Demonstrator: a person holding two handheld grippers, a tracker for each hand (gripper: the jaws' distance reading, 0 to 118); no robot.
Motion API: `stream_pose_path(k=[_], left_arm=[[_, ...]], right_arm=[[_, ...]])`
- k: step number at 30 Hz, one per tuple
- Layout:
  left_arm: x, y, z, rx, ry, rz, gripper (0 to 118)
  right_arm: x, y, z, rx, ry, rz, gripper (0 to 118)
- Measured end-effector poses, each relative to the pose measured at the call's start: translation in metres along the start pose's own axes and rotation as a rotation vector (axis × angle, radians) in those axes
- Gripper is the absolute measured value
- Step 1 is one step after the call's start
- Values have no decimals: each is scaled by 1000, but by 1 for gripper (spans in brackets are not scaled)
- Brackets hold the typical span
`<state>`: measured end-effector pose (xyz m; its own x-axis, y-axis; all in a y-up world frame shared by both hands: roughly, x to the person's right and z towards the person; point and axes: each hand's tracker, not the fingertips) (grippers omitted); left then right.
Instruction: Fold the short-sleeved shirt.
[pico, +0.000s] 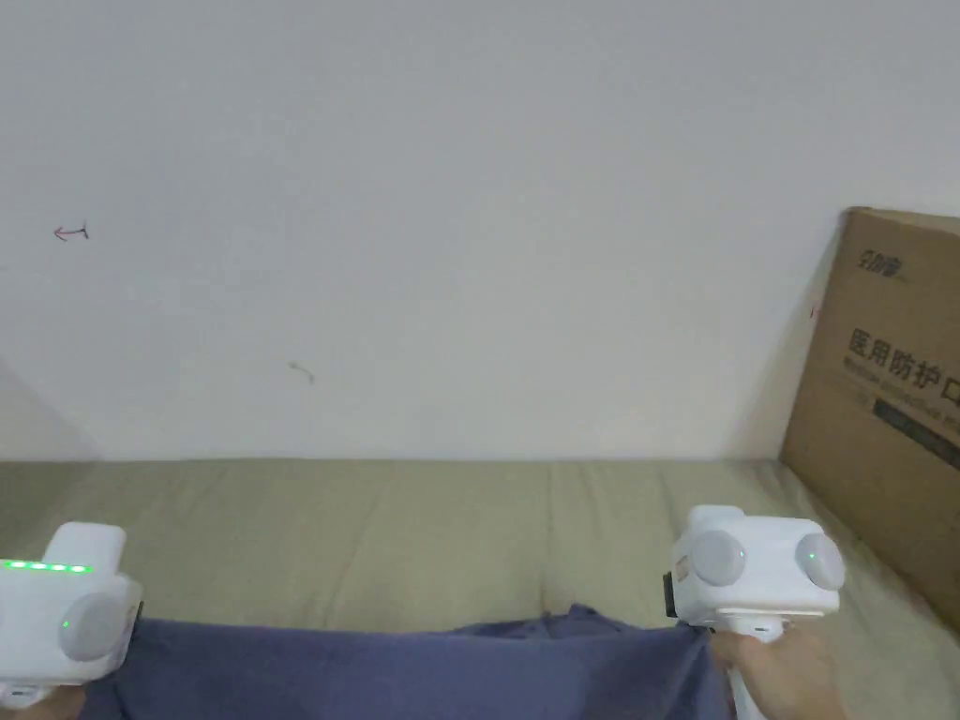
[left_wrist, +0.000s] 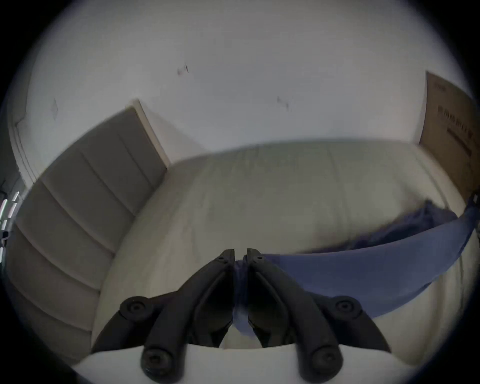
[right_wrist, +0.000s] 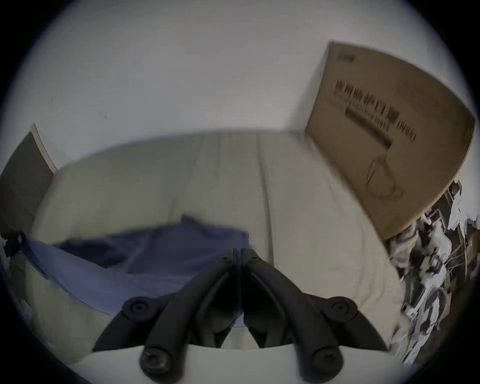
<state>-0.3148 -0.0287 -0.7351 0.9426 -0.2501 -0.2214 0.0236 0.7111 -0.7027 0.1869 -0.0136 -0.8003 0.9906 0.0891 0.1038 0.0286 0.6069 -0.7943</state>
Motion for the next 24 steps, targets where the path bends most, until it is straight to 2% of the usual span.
stream_pose_path(k=[2,5,7,9,11,13,15,18,19,22,24], left_arm=[[-2,-24,-4,3,-5,11,7],[-9,-55,5,-42,-25,-15,7],[-19,-74,22,-31,-29,-50,7],[-30,-93,49,-8,-56,-22,7],[-42,-118,77,19,-70,21,7],[-50,-152,113,15,-93,32,7],[-57,-185,143,8,-90,34,7],[-72,-238,194,-28,-100,48,7],[-79,-256,209,-38,-112,56,7],[-88,-305,248,-71,-102,18,7],[-93,-331,270,-84,-116,-9,7]], right_arm=[[-3,-26,-13,-66,-13,22,4],[4,-58,-6,-63,25,22,4],[16,-79,11,-34,70,71,4],[29,-104,37,-44,79,113,4],[45,-131,66,-38,85,91,4],[59,-167,101,-44,164,-1,4],[68,-203,132,-39,214,-22,4],[77,-259,180,-47,170,105,4],[82,-277,194,-41,158,112,4],[98,-329,220,-99,227,16,4],[102,-365,237,-117,204,-3,4]])
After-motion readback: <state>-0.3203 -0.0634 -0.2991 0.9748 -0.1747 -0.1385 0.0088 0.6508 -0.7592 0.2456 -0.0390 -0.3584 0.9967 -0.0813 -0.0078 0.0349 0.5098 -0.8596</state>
